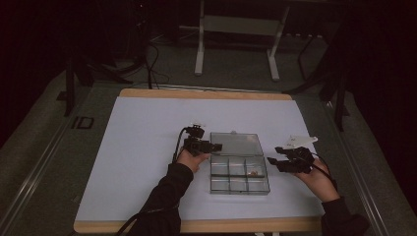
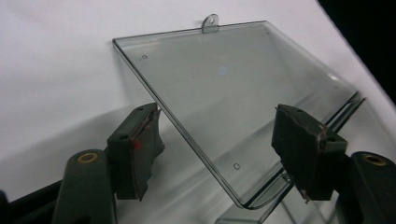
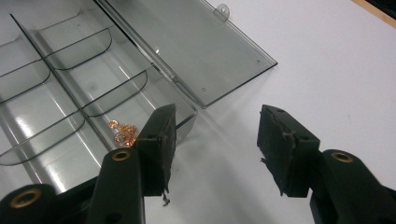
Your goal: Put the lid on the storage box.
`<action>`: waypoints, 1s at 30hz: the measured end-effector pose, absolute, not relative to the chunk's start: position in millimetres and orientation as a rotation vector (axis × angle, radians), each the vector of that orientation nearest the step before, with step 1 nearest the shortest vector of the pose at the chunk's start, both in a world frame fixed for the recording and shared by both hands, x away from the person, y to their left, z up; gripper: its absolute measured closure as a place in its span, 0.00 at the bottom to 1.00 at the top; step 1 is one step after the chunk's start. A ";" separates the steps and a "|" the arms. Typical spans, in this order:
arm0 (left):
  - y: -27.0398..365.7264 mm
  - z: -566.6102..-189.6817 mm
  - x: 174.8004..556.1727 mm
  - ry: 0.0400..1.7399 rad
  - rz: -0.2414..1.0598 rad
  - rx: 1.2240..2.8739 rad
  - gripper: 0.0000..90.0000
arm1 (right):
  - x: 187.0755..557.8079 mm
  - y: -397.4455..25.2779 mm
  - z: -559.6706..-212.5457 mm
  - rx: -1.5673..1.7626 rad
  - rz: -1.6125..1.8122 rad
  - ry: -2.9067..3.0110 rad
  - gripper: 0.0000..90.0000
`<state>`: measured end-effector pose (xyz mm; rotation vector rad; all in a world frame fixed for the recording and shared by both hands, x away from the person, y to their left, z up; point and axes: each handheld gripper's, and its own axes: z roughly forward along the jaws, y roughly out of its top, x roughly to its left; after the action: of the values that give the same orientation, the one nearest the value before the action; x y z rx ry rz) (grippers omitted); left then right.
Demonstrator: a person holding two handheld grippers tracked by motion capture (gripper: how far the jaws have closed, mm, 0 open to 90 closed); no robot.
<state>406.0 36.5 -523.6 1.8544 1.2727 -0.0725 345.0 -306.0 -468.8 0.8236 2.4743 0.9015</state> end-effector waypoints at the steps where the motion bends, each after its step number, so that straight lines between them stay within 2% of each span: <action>1: 36.5 -524.4 406.1 1.277 -0.081 1.856 0.38 | 345.1 -305.5 -469.0 0.823 0.900 2.476 0.52; 3: 35.0 -526.7 406.4 1.277 -0.121 1.866 0.42 | 345.1 -304.7 -469.2 0.820 0.896 2.479 0.52; 12: 38.6 -532.7 411.3 1.287 -0.227 1.832 0.46 | 345.2 -304.7 -468.9 0.817 0.887 2.485 0.53; 16: 37.5 -531.1 411.3 1.274 -0.206 1.847 0.47 | 345.4 -303.9 -469.1 0.817 0.886 2.485 0.53; 21: 35.9 -526.3 407.5 1.238 -0.159 1.851 0.54 | 347.1 -303.7 -469.1 0.827 0.892 2.481 0.53; 30: 33.5 -519.6 404.3 1.192 -0.093 1.879 0.59 | 355.6 -305.7 -470.8 0.889 0.939 2.464 0.53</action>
<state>404.3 33.5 -519.6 1.8794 1.1920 -0.0931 355.6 -305.7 -470.8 0.8888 2.4641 0.9393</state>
